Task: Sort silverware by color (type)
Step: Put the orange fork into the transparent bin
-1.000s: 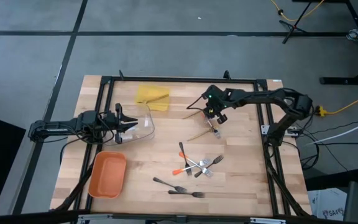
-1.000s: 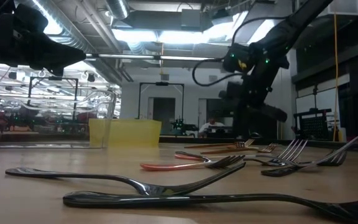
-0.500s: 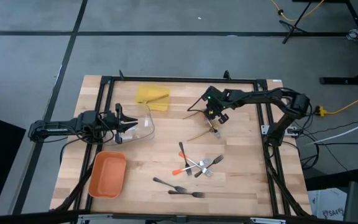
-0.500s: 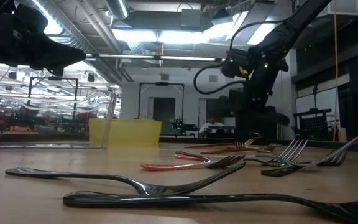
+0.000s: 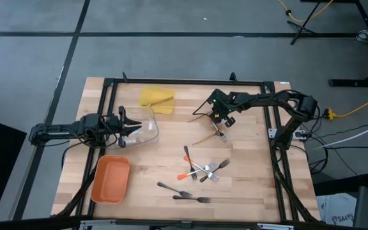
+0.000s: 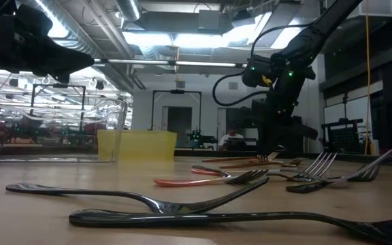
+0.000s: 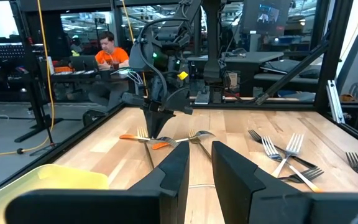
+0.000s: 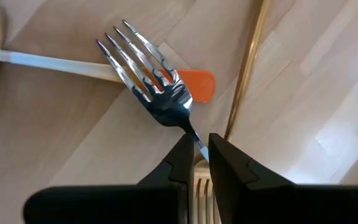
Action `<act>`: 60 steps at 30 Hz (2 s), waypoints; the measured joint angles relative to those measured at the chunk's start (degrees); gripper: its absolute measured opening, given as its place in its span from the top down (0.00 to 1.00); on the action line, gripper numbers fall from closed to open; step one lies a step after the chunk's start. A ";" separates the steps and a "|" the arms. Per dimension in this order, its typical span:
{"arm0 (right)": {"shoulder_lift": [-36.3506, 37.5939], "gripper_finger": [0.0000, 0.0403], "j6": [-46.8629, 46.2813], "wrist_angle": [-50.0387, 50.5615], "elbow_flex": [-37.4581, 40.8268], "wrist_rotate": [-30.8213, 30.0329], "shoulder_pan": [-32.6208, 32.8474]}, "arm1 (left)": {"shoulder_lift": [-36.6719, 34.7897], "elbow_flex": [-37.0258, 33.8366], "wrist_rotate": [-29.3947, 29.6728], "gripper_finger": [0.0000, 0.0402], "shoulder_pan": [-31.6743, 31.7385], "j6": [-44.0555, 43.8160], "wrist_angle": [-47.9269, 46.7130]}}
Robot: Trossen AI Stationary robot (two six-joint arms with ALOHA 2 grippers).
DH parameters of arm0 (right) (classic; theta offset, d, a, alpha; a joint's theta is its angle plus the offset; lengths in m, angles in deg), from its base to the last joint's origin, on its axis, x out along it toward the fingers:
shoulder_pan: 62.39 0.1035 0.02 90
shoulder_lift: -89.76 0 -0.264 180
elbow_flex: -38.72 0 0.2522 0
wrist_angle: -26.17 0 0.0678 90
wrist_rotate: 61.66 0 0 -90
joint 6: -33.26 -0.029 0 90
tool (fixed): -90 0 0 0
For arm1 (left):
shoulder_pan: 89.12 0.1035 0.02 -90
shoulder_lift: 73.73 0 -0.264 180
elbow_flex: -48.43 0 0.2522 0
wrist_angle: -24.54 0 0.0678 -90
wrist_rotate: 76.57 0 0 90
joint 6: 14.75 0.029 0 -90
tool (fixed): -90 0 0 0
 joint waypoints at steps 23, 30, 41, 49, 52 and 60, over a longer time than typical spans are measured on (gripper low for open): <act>0.00 0.90 2.26 -0.02 0.00 -2.28 0.00 | 0.00 0.00 0.00 0.84 0.00 0.01 0.00; 0.00 0.90 5.59 0.00 0.00 -1.92 0.03 | 0.01 0.00 0.00 0.84 -0.02 0.01 0.00; 0.00 0.90 5.66 0.02 0.00 0.07 0.02 | -0.01 0.00 0.00 0.84 0.00 0.00 0.00; -2.25 0.90 5.75 -0.57 -0.16 -0.58 0.02 | 0.01 0.00 -0.02 0.84 0.00 -0.03 0.01; -2.93 0.90 5.95 -0.67 -0.22 -0.63 0.02 | 0.01 0.00 0.00 0.84 0.00 -0.03 0.00; -3.28 0.90 7.13 -0.41 -0.22 -0.11 0.02 | -0.01 0.00 0.15 0.84 0.00 -0.03 0.02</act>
